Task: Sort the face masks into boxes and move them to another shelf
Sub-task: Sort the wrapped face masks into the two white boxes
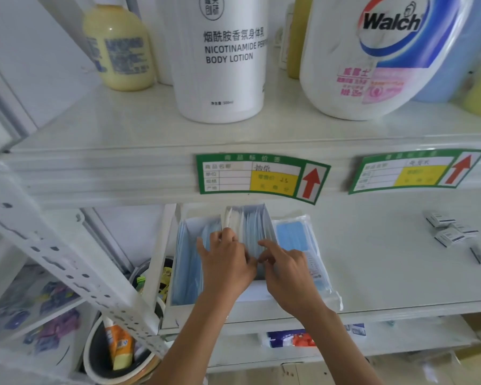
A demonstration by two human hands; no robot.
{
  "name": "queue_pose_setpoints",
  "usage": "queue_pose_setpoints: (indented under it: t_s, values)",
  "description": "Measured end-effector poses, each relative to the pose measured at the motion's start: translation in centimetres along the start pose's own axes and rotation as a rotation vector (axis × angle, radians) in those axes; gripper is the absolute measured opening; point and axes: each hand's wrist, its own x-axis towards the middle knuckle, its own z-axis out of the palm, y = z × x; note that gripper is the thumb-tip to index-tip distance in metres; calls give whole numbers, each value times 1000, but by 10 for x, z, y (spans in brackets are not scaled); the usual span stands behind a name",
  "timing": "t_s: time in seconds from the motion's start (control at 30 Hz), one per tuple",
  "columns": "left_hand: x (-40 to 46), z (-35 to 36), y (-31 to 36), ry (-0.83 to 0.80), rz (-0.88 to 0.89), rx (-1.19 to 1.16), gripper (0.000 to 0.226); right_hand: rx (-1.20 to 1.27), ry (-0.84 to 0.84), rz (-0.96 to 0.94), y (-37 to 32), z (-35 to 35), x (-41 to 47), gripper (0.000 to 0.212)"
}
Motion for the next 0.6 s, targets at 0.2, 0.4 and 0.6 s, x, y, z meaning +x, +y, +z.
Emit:
queue_pose_setpoints:
  t_s: [0.2,0.4,0.6]
  values:
    - [0,5,-4,44,-18,-25,22,-88,38,51,-1,-1,2,49]
    - [2,4,-3,52,-18,-22,44,-70,-73,221,-8,-1,15,19]
    - [8,1,1,12,-55,1,48,-122,-144,223,-5,3,9,48]
